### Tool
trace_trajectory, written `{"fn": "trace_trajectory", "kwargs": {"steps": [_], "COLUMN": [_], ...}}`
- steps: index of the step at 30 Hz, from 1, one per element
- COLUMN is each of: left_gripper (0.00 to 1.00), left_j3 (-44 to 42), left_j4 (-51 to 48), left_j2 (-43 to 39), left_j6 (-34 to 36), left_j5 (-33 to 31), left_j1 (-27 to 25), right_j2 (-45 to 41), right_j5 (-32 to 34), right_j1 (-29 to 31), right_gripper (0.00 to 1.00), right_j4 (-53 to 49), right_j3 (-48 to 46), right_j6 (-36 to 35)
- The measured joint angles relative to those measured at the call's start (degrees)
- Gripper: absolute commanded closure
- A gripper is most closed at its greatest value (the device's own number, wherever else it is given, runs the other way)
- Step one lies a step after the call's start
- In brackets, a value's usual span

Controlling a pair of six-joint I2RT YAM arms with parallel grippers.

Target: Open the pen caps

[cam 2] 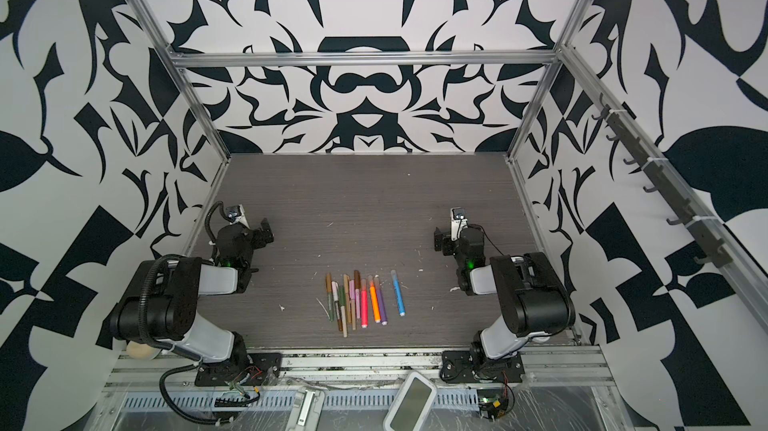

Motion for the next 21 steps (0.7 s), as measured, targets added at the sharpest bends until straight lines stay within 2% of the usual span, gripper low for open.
{"fn": "trace_trajectory", "kwargs": {"steps": [3,6,8,11,14,17,20,21], "left_gripper": [0.01,0.01,0.01,0.01,0.01,0.01,0.01,0.01], "left_j3": [0.0,0.0,0.15,2.84,8.68,13.68,18.03,19.1], "left_j4": [0.0,0.02,-2.4,-14.99,-24.09,-27.91,-36.52,-40.63], "left_j2": [0.0,0.0,-1.6,-12.7,-28.68,-38.56,-38.42,-37.31], "left_j6": [0.02,0.02,-0.63,-3.23,-9.14,-13.92,-14.01,-13.99], "left_j5": [0.0,-0.2,-4.98,-13.14,-12.94,-11.41,-13.53,-14.71], "left_j1": [0.0,0.0,-1.14,-4.33,-7.28,-14.6,-30.73,-36.48], "right_j2": [0.0,0.0,-1.57,-7.72,-9.77,-9.99,-10.99,-11.39], "right_j5": [0.35,3.76,8.83,15.26,15.1,8.57,-1.36,-2.71], "right_j1": [0.0,0.04,1.2,3.3,3.93,3.37,3.89,5.4], "right_gripper": [0.0,0.01,0.0,0.0,0.01,0.02,0.02,0.01], "right_j4": [-0.02,-1.16,-6.23,-27.43,-42.07,-52.11,-58.95,-61.55], "right_j3": [0.0,0.59,2.12,12.0,27.56,38.71,40.04,39.1], "right_j6": [0.04,1.2,2.27,7.43,14.69,22.1,26.88,27.36]}}
